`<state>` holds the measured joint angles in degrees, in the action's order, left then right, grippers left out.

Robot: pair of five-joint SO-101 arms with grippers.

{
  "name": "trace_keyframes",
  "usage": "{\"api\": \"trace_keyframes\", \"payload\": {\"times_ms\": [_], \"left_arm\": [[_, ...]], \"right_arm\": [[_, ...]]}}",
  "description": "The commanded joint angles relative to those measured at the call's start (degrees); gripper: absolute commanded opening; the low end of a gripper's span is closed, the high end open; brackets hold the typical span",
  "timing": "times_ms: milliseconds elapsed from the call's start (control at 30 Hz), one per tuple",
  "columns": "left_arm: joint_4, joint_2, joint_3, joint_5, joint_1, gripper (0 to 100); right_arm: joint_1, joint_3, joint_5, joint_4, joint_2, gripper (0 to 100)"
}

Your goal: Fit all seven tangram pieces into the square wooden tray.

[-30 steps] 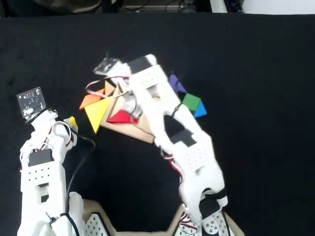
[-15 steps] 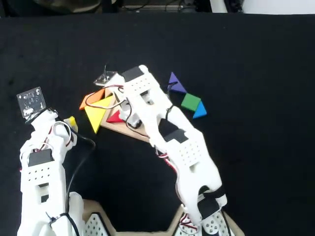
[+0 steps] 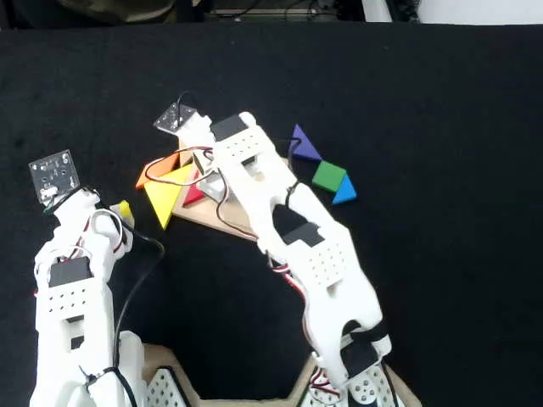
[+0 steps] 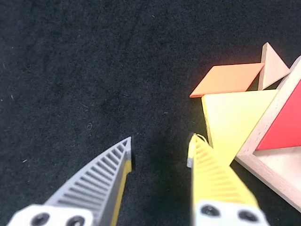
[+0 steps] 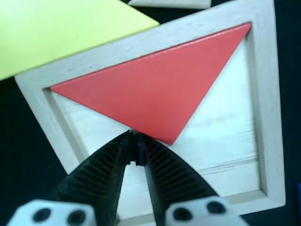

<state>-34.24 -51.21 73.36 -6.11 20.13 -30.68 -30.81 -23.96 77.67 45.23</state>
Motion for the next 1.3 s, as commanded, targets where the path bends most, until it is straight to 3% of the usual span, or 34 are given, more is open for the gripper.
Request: {"api": "trace_keyframes", "payload": {"times_ms": [0, 133, 300, 533, 700, 867, 1100, 1267], "left_arm": [[1.05, -1.14, -0.48, 0.09, -0.57, 20], [1.05, -1.14, -0.57, 0.09, -0.66, 20], [1.05, -1.14, -0.66, 0.09, -0.57, 20], [1.05, -1.14, -0.48, 0.09, -0.57, 20], [1.05, -1.14, -0.48, 0.09, -0.66, 20], [1.05, -1.14, -0.48, 0.09, -0.75, 20], [1.05, -1.14, -0.48, 0.09, -0.66, 20], [1.05, -1.14, -0.48, 0.09, -0.57, 20]], "right_arm": [[0.79, -6.11, -1.41, 8.26, -2.59, 1.1], [4.57, -9.8, -1.41, 19.78, -9.1, 1.1], [7.82, -0.66, -0.18, 20.04, -24.48, 1.1], [6.33, 36.35, 7.03, -2.9, -48.4, 1.1], [6.24, 53.58, 18.64, -18.11, -50.86, 3.8], [6.51, 49.36, 31.03, -15.03, -44.18, 23.7], [6.68, 30.99, 38.77, -7.38, -26.68, 18.1], [10.73, 19.65, 39.82, -1.58, -16.22, 18.1]]}}
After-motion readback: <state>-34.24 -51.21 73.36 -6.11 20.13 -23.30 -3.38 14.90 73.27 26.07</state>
